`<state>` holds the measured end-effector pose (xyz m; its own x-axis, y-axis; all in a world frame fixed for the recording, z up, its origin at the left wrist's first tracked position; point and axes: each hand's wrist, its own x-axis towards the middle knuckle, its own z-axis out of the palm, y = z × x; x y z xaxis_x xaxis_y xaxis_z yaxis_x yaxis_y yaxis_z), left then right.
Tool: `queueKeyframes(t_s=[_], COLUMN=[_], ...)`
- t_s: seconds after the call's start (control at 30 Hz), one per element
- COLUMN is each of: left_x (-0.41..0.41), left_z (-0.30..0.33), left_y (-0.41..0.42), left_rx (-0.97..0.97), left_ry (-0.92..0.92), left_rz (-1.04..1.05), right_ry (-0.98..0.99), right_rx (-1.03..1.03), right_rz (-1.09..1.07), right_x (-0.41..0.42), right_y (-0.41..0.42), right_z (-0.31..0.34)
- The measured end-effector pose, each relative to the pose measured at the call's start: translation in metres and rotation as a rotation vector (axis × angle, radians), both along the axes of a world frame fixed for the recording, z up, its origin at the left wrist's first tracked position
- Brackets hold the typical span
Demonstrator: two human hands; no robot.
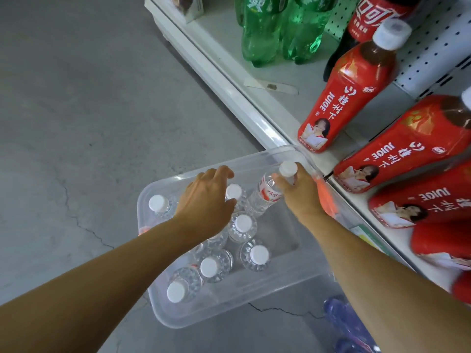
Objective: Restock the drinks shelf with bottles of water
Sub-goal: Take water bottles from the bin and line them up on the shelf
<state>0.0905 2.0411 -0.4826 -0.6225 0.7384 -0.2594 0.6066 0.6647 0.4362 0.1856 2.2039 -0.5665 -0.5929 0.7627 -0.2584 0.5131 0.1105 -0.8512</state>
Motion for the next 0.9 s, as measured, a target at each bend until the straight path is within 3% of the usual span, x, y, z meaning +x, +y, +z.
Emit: queueKeyframes(t_s=[0.2, 0.43, 0.9], left_x=[0.014, 0.03, 0.036], left_z=[0.064, 0.191, 0.44], left_y=[-0.001, 0.004, 0.015], left_rx=[-0.045, -0.053, 0.222], left_ry=[-0.036, -0.198, -0.623], left_rz=[-0.021, -0.032, -0.092], right_ry=[-0.002, -0.05, -0.051], right_rx=[0.086, 0.223, 0.232], right_rz=[0.037, 0.118, 0.109], right_x=[0.021, 0.032, 0.034], right_y=[0.014, 0.022, 0.012], right_z=[0.106, 0.277, 0.586])
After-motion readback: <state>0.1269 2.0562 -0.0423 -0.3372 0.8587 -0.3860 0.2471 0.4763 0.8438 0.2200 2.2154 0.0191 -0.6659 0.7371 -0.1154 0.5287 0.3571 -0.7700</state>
